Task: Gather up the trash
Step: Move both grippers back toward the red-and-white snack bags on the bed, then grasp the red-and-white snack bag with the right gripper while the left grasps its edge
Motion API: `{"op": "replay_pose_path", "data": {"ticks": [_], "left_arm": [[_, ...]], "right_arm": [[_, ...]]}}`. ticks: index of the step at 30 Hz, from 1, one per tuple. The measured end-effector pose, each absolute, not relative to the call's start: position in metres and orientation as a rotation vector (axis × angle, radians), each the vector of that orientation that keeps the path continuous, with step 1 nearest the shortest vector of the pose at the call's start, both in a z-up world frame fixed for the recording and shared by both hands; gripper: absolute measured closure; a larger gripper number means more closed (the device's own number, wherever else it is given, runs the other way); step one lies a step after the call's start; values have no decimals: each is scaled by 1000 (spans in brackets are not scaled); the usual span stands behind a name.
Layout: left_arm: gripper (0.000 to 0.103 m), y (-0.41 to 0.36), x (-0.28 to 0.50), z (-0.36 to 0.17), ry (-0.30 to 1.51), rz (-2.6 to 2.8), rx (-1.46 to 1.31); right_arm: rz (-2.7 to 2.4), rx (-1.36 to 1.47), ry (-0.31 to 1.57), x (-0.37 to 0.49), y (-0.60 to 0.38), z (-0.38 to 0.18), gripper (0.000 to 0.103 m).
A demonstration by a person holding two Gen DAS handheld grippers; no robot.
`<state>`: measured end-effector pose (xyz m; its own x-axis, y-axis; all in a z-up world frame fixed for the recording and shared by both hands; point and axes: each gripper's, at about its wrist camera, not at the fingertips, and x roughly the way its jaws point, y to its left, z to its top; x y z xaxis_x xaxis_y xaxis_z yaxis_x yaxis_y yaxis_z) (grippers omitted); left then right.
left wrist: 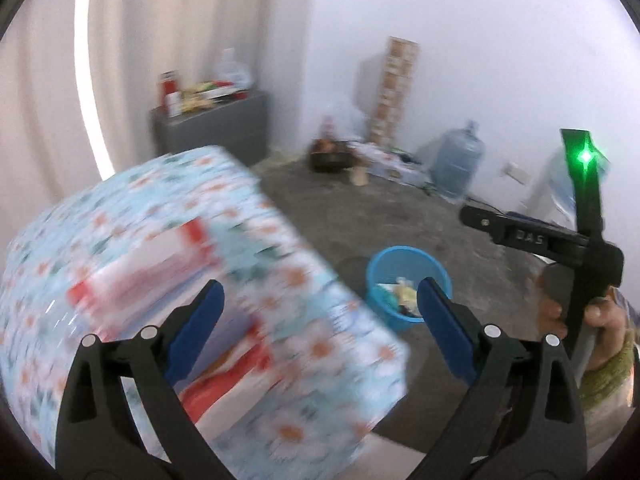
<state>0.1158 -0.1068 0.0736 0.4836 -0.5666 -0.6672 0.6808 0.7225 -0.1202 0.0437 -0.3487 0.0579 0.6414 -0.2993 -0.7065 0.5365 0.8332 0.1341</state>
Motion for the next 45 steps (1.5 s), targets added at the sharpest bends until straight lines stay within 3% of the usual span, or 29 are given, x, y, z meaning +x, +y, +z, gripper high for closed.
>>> {"op": "replay_pose_path", "data": {"ticks": [11,20,31,39,45], "left_arm": [[9,26,113,54,746,-554,20],[9,83,114,23,779,-527,-135],[9,111,131,2,769,-478,-204],[9,116,137,5,745,-515,-217],[9,120,139,2,756,-546,-239]], "right_arm": [[-364,173,720,73,-263,64,7],[-113,391,742,92,-236,59,7],[337,898,882,153,-188,50,11],[177,1067,1121,189,-162,-13,22],[43,1188,1155,202,-162,-43,22]]}}
